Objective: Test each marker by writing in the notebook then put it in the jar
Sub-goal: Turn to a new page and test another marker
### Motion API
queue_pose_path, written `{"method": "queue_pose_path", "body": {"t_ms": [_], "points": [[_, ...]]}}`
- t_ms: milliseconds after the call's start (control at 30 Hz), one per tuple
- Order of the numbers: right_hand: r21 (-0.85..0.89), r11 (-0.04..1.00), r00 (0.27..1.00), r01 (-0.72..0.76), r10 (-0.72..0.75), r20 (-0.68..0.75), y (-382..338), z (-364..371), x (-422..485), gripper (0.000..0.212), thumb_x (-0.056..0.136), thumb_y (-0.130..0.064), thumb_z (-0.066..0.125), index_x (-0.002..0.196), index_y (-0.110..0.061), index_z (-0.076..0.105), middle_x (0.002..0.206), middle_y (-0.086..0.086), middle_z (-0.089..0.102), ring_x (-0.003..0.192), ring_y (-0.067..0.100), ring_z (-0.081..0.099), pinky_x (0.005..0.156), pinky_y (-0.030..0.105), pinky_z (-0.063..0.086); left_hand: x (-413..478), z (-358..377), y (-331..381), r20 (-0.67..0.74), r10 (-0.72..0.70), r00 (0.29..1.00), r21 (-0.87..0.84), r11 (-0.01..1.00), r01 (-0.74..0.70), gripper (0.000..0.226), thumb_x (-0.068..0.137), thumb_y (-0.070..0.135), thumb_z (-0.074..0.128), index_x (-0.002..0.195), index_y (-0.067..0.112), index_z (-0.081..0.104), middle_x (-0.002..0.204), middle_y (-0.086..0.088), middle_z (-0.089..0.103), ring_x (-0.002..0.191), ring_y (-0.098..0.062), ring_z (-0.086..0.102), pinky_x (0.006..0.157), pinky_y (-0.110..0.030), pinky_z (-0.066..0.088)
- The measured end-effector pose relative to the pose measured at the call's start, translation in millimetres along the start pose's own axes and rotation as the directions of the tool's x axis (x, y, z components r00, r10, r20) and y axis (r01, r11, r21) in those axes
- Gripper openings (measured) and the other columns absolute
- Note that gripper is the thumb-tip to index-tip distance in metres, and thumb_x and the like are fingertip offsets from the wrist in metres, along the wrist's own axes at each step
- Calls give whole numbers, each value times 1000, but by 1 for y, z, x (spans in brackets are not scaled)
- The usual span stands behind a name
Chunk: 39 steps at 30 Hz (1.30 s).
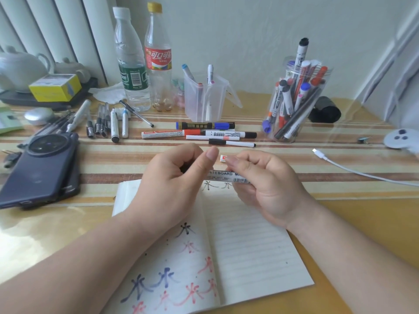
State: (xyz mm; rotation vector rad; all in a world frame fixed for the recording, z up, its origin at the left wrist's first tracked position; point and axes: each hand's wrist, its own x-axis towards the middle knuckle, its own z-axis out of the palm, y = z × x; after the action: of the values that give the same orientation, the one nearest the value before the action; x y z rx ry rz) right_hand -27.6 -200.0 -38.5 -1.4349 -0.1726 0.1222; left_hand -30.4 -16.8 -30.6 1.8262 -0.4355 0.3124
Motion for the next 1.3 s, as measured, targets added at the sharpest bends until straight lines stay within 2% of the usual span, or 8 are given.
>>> {"method": "queue_pose_path", "body": {"t_ms": [200, 433, 633, 800, 933, 1067, 1167, 1300], "points": [[37, 999, 1000, 21, -21, -1, -1, 8, 0, 28, 92, -26, 60, 83, 0, 56, 55, 4, 16, 45, 12, 16, 46, 29, 9, 1, 6, 5, -91, -12, 996, 63, 998, 18, 50, 98, 33, 60, 61, 2, 46, 49, 9, 31, 49, -8, 30, 46, -16, 25], [75, 997, 1000, -14, 14, -6, -4, 7, -3, 18, 86, -21, 66, 82, -7, 56, 51, 3, 26, 42, 13, 20, 44, 25, 13, 5, 0, -1, 13, -91, 996, 62, 994, 90, 50, 95, 46, 57, 60, 12, 44, 50, 11, 33, 50, -7, 32, 48, -18, 29], [279, 958, 983, 66, -15, -183, -11, 1, 9, 7, 91, -11, 64, 84, -10, 64, 66, 6, 59, 57, 17, 52, 47, 25, 38, 6, 4, -13, 167, -22, 986, 322, 946, -34, 23, 88, 48, 65, 96, 31, 51, 70, 19, 50, 67, -1, 47, 59, -14, 35], [-44, 977, 933, 207, -211, -291, -14, 1, 10, 4, 96, -10, 65, 94, -6, 62, 79, 14, 64, 68, 17, 64, 47, 26, 44, 4, 8, -16, 304, -108, 947, 486, 872, -56, 69, 81, 50, 74, 134, 38, 32, 116, 22, 39, 101, 4, 44, 80, -14, 34], [-401, 824, 819, 399, -517, -247, -45, 0, 14, 24, 98, -3, 61, 110, -24, 58, 90, 18, 67, 65, 18, 67, 43, 29, 51, 3, 6, -18, 317, -187, 930, 594, 804, -41, 97, 73, 68, 70, 148, 38, 16, 133, 15, 39, 127, -9, 40, 106, -28, 37], [-629, 535, 629, 565, -772, -92, -84, -9, 33, 43, 98, 0, 57, 129, -28, 48, 94, 12, 64, 69, 28, 71, 56, 36, 58, 5, 5, -19, 323, -224, 920, 657, 752, -47, 95, 68, 81, 63, 146, 39, 27, 136, 16, 39, 134, -11, 35, 113, -34, 33], [-741, 361, 440, 566, -892, -99, -122, -28, 61, 37, 98, -5, 55, 130, -23, 49, 88, -2, 63, 67, 25, 71, 61, 37, 59, 7, 4, -19, 332, -225, 916, 696, 714, -77, 92, 63, 88, 56, 140, 43, 34, 126, 19, 38, 129, -11, 33, 113, -34, 31], [-820, 275, 225, 502, -957, -183, -158, -56, 92, 28, 95, -14, 51, 119, -29, 50, 76, -12, 61, 62, 18, 70, 60, 45, 57, 8, 5, -19, 313, -230, 921, 717, 694, -70, 95, 56, 93, 55, 137, 47, 36, 125, 22, 34, 129, -10, 28, 111, -32, 24]]}}
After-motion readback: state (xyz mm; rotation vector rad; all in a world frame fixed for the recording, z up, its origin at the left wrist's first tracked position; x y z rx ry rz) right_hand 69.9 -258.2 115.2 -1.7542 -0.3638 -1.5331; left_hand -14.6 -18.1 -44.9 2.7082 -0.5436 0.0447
